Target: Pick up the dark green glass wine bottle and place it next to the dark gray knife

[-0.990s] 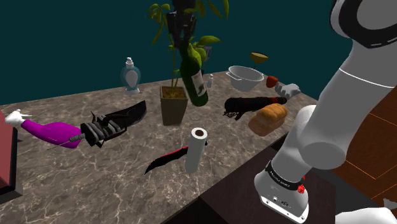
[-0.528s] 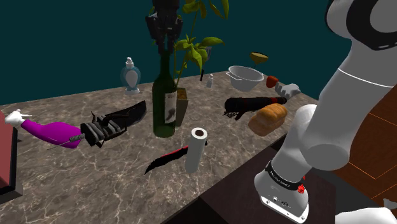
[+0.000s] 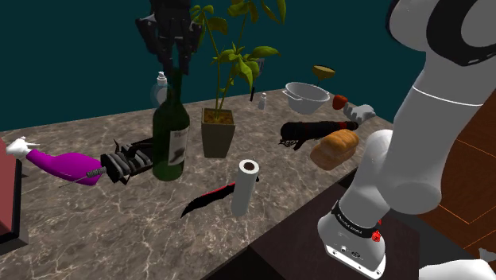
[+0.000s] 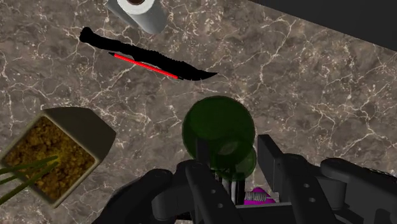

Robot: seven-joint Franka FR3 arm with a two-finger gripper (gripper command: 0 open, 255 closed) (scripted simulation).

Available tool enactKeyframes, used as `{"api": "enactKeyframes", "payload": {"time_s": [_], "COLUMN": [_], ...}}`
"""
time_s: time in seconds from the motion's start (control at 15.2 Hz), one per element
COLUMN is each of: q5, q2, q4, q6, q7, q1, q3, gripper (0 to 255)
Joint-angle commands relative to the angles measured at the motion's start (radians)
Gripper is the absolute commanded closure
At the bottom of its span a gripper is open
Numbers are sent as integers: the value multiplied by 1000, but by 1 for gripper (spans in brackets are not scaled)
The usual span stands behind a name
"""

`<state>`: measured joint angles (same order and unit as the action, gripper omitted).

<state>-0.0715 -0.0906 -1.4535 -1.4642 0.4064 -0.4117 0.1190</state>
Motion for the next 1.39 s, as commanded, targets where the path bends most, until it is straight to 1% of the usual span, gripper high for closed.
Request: {"api": "enactKeyframes", "payload": {"time_s": [0.0, 0.33, 0.53, 0.66, 0.99, 1.32], "q5": [2, 18, 35, 50, 42, 37], "q2": [-29, -131, -211, -276, -237, -213], "q4": [38, 171, 282, 375, 248, 144], "q6": [5, 28, 55, 81, -8, -87], "q7": [47, 164, 233, 277, 267, 259], "q1": [-25, -97, -147, -184, -175, -169], "q3": [20, 68, 92, 104, 103, 101], "gripper": [255, 255, 255, 255, 255, 255]}}
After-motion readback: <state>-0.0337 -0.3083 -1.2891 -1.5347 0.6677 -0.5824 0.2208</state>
